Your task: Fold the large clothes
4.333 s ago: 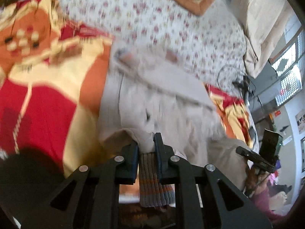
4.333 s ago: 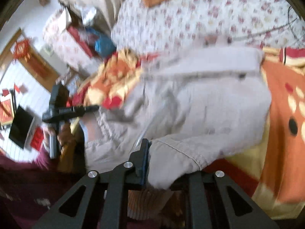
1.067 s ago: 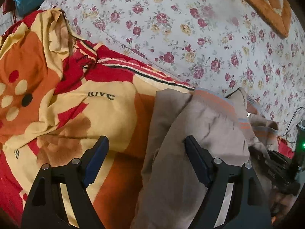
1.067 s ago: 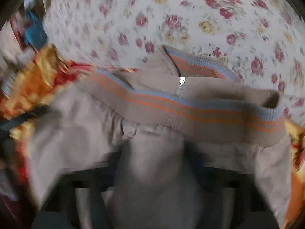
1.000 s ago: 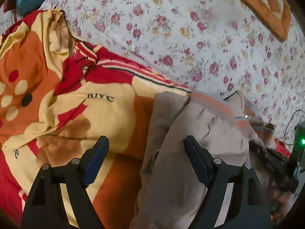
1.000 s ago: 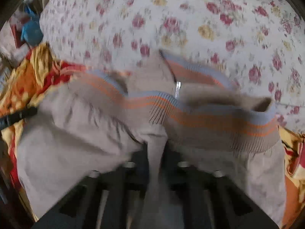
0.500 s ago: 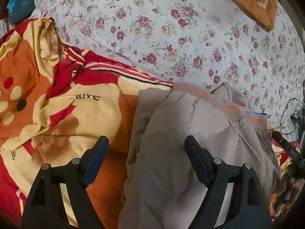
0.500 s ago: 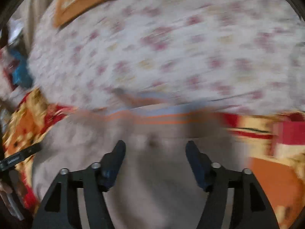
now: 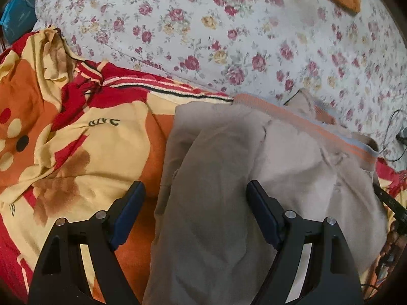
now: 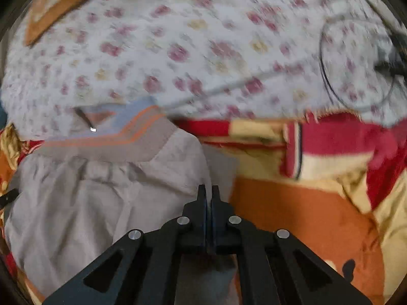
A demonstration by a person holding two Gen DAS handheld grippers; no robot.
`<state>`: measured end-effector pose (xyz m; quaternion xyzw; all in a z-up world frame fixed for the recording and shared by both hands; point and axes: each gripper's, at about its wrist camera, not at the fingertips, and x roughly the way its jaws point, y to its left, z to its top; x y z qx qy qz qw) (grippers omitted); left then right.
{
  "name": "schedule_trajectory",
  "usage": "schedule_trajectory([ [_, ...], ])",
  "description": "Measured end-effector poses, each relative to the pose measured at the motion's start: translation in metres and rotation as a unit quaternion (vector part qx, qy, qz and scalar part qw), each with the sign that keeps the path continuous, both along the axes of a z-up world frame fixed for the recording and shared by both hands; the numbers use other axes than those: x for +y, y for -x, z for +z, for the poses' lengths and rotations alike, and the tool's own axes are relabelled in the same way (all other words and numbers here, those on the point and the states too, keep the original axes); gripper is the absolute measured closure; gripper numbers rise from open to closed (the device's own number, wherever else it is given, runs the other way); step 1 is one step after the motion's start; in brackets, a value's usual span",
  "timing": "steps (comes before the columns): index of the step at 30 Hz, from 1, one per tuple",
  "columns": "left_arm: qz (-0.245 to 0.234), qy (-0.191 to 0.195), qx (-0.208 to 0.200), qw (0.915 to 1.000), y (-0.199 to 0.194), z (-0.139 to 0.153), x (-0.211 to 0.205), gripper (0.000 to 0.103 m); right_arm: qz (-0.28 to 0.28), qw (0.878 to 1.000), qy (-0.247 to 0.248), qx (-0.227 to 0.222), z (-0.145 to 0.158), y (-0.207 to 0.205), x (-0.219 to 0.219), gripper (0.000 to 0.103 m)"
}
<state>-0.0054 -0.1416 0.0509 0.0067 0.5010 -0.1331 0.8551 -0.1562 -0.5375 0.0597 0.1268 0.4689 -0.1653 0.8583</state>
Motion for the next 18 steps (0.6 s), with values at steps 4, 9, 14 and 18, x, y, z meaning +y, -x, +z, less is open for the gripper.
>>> schedule_trajectory([
  [4,0.009,0.007,0.007,0.9999,0.000,-0.003,0.003,0.021,0.007,1.000,-0.011,-0.012,0.015,0.016,0.004,0.079],
  [9,0.009,0.001,-0.008,0.9999,0.009,0.000,0.002,0.021,0.040,0.998,0.001,-0.056,0.051,0.051,0.049,0.050],
  [14,0.014,-0.008,-0.025,0.9996,0.020,0.003,0.002,0.021,0.076,0.996,0.035,0.029,0.005,0.062,0.079,0.054],
  [18,0.010,-0.017,-0.044,0.9988,0.033,0.012,0.003,0.021,0.051,0.998,0.023,0.027,0.007,0.066,0.074,0.054],
])
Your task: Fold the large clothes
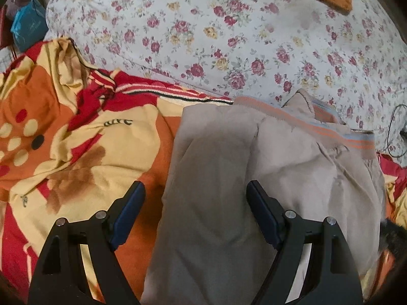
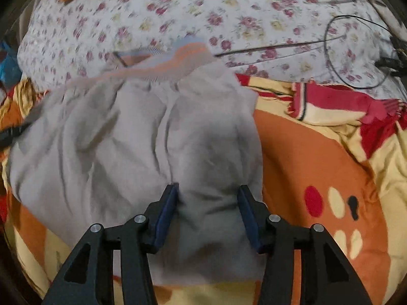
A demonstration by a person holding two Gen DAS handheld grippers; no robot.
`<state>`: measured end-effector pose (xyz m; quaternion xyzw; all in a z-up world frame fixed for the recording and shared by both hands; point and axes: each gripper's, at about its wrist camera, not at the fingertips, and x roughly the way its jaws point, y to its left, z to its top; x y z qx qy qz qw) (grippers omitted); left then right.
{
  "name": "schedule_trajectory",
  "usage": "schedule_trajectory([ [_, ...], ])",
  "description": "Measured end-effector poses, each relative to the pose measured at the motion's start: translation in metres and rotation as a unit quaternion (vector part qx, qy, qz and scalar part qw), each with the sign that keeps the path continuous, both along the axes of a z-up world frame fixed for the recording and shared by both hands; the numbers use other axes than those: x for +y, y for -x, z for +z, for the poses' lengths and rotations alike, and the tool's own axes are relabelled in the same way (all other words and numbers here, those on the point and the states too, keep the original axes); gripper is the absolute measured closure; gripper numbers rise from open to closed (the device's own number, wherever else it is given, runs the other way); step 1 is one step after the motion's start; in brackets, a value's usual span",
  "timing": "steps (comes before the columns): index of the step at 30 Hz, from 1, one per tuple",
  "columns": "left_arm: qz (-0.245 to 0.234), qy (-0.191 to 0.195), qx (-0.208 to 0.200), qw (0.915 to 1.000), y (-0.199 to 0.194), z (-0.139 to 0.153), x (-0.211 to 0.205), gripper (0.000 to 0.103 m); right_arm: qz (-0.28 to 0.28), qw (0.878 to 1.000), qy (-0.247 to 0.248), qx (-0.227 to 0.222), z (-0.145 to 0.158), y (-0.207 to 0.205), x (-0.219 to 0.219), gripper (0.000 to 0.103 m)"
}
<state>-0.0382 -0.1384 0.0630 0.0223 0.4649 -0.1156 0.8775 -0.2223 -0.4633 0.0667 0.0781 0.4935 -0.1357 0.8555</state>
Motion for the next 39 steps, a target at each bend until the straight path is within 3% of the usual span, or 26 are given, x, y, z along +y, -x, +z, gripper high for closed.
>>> schedule_trajectory([
  [5,-0.006,-0.010,-0.019,0.9997,0.012,0.010,0.000,0.021,0.003,0.998,-0.019,-0.056,0.030,0.005,0.013,0.051],
  [13,-0.018,-0.012,-0.029,0.9993,0.036,0.019,-0.002,0.021,0.088,0.991,-0.046,-0.089,0.022,-0.019,0.075,0.052],
  [17,-0.014,-0.019,-0.011,0.9997,0.044,0.002,0.002,0.021,0.092,0.990,-0.081,-0.073,-0.004,-0.028,0.074,0.052],
  [20,-0.015,-0.020,0.027,0.9993,0.035,-0.019,-0.002,0.021,0.105,0.991,-0.074,-0.029,-0.026,-0.033,0.072,0.054],
  [26,-0.008,0.041,0.058,0.9974,0.025,-0.019,0.007,0.021,0.114,0.991,-0.063,-0.043,-0.017,-0.025,0.078,0.052],
  [29,0.012,0.083,0.033,0.9959,0.022,-0.001,0.027,0.021,0.107,0.988,-0.099,-0.057,-0.012,-0.020,0.071,0.051],
  [32,0.035,0.118,0.023,0.9921,0.012,0.006,0.048,0.014,0.099,0.985,-0.121,-0.069,-0.008,-0.018,0.066,0.049],
  [36,0.047,0.186,0.090,0.9772,-0.011,-0.015,0.060,0.014,0.092,0.982,-0.143,-0.080,-0.008,-0.021,0.062,0.049],
  [39,0.040,0.202,0.129,0.9700,-0.023,-0.034,0.051,0.013,0.087,0.982,-0.149,-0.073,-0.012,-0.024,0.061,0.049],
])
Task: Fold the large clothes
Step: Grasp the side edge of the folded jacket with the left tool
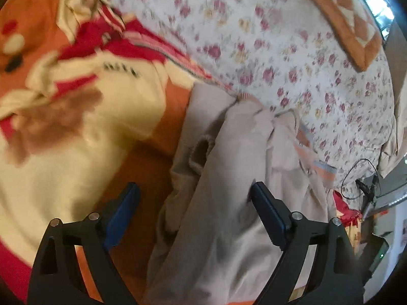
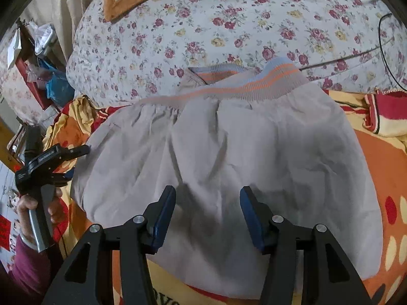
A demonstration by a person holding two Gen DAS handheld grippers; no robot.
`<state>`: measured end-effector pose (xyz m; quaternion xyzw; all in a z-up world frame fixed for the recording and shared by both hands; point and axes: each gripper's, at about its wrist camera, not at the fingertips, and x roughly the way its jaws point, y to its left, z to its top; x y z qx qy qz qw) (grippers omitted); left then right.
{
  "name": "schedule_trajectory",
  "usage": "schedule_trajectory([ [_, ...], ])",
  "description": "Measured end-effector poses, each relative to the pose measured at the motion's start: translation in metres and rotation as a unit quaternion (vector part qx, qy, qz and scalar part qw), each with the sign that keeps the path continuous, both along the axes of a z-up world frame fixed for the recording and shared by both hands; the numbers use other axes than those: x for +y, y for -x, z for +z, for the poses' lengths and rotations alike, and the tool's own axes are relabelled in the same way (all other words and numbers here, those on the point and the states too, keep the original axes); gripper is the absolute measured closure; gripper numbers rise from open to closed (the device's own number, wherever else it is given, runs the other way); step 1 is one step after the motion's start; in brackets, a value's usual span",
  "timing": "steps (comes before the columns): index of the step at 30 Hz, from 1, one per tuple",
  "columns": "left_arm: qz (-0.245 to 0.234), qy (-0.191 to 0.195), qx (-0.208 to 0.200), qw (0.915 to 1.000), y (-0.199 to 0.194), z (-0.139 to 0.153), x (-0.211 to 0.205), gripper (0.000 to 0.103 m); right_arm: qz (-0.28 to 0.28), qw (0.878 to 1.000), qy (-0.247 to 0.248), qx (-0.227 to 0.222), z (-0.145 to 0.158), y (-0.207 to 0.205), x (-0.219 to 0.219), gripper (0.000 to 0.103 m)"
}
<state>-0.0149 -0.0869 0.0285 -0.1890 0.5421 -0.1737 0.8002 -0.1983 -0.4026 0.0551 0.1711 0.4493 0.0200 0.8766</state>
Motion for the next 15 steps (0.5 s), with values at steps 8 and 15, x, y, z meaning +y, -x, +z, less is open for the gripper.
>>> schedule_trajectory([
  [8,-0.047,0.014,-0.016,0.9987,0.005,0.005,-0.029,0.011,-0.001,1.000,-0.011,0.002,-0.003,0.005,-0.006,0.046],
  [15,-0.021,0.043,0.007,0.9988,-0.011,-0.005,-0.024,0.011,0.005,1.000,-0.016,0.001,-0.003,0.004,-0.005,0.042],
])
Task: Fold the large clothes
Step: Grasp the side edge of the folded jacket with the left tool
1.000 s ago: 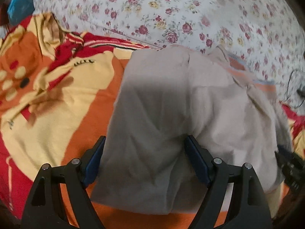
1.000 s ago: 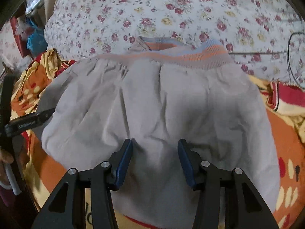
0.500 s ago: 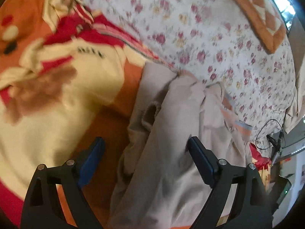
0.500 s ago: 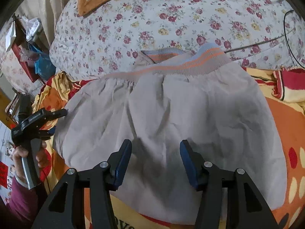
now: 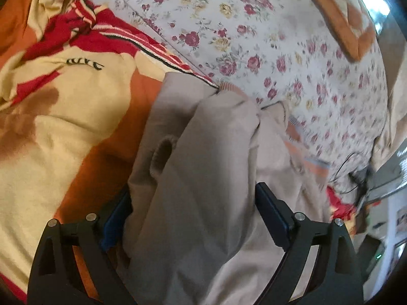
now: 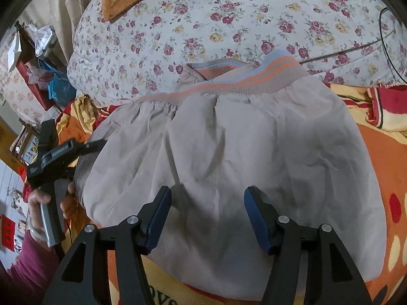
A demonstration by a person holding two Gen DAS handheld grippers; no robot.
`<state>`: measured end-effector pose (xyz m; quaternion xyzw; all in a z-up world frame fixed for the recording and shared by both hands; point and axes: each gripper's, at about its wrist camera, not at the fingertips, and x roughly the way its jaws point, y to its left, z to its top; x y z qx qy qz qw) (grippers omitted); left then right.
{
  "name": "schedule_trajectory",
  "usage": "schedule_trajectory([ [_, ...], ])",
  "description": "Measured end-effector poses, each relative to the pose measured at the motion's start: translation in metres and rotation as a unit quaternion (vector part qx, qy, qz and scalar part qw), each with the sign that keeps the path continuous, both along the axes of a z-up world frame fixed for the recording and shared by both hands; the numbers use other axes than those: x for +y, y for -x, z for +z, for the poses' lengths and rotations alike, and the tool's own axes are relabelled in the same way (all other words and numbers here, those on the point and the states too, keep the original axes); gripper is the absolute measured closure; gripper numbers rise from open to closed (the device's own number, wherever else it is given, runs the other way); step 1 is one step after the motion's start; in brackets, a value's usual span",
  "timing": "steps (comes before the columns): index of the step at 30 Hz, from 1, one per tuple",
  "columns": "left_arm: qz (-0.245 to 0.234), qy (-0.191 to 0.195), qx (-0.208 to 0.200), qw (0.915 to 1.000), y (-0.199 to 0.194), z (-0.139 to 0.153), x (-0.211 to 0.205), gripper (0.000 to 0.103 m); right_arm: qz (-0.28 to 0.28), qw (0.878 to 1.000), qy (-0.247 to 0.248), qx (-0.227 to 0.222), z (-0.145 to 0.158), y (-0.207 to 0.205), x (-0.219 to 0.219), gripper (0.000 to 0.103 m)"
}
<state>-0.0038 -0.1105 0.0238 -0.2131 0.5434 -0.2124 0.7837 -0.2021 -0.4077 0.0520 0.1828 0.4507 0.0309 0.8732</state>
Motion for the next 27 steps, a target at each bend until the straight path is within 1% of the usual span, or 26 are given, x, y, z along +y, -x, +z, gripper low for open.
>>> schedule_trajectory([
  [1,-0.008,0.012,0.001,0.9999,0.000,0.000,-0.001,0.017,-0.001,1.000,-0.002,0.000,0.000,0.000,-0.001,0.042],
  [2,-0.021,0.017,0.000,0.9996,0.001,0.002,-0.004,0.027,-0.001,1.000,-0.003,-0.001,0.000,0.000,-0.001,0.042],
  [3,-0.032,0.013,-0.006,0.9994,0.003,0.006,-0.008,0.035,-0.002,1.000,-0.004,-0.003,0.000,0.000,-0.002,0.042],
  [4,-0.043,0.005,-0.016,0.9989,0.005,0.010,-0.011,0.054,-0.003,1.000,-0.004,-0.004,0.001,0.000,-0.002,0.042],
  [5,-0.055,-0.001,-0.028,0.9981,0.007,0.014,-0.014,0.062,-0.005,1.000,-0.002,-0.007,0.001,0.001,-0.002,0.042],
  [7,-0.064,0.000,-0.040,0.9971,0.009,0.021,-0.016,0.067,-0.010,1.000,0.006,-0.015,0.004,0.003,-0.003,0.044],
  [8,-0.067,-0.001,-0.044,0.9968,0.010,0.023,-0.017,0.068,-0.012,1.000,0.013,-0.019,0.006,0.004,-0.003,0.044],
  [10,-0.064,-0.009,-0.048,0.9968,0.010,0.023,-0.018,0.068,-0.016,0.999,0.028,-0.030,0.010,0.006,-0.005,0.051],
  [11,-0.063,-0.015,-0.049,0.9967,0.010,0.022,-0.019,0.067,-0.018,0.999,0.027,-0.031,0.010,0.006,-0.007,0.054],
  [12,-0.065,-0.020,-0.051,0.9964,0.011,0.021,-0.020,0.067,-0.026,0.999,0.020,-0.030,0.010,0.006,-0.012,0.054],
  [13,-0.067,-0.026,-0.053,0.9960,0.011,0.020,-0.023,0.064,-0.032,0.999,0.014,-0.027,0.009,0.006,-0.016,0.054],
  [15,-0.069,-0.031,-0.052,0.9958,0.010,0.018,-0.026,0.052,-0.042,0.999,0.005,-0.023,0.006,0.006,-0.022,0.057],
  [16,-0.067,-0.029,-0.047,0.9962,0.010,0.016,-0.026,0.038,-0.046,0.999,0.001,-0.020,0.004,0.007,-0.024,0.057],
  [17,-0.064,-0.023,-0.038,0.9970,0.009,0.012,-0.026,0.035,-0.047,0.999,0.000,-0.020,0.004,0.007,-0.025,0.057],
  [19,-0.057,-0.022,-0.023,0.9979,0.007,0.005,-0.025,0.035,-0.047,0.999,0.003,-0.023,0.006,0.008,-0.025,0.057],
  [20,-0.056,-0.024,-0.022,0.9979,0.007,0.004,-0.025,0.040,-0.047,0.998,0.011,-0.026,0.008,0.009,-0.023,0.057],
  [21,-0.057,-0.027,-0.025,0.9977,0.009,0.004,-0.025,0.048,-0.048,0.998,0.017,-0.029,0.010,0.010,-0.023,0.057],
  [22,-0.062,-0.032,-0.029,0.9972,0.010,0.006,-0.027,0.061,-0.049,0.998,0.022,-0.033,0.011,0.011,-0.023,0.056],
  [23,-0.065,-0.036,-0.035,0.9966,0.013,0.010,-0.029,0.067,-0.049,0.998,0.024,-0.036,0.013,0.011,-0.024,0.055],
  [25,-0.065,-0.039,-0.043,0.9962,0.017,0.018,-0.031,0.073,-0.054,0.997,0.030,-0.042,0.015,0.008,-0.026,0.057],
  [27,-0.072,-0.045,-0.055,0.9949,0.024,0.031,-0.035,0.077,-0.056,0.997,0.038,-0.042,0.013,0.004,-0.029,0.068],
])
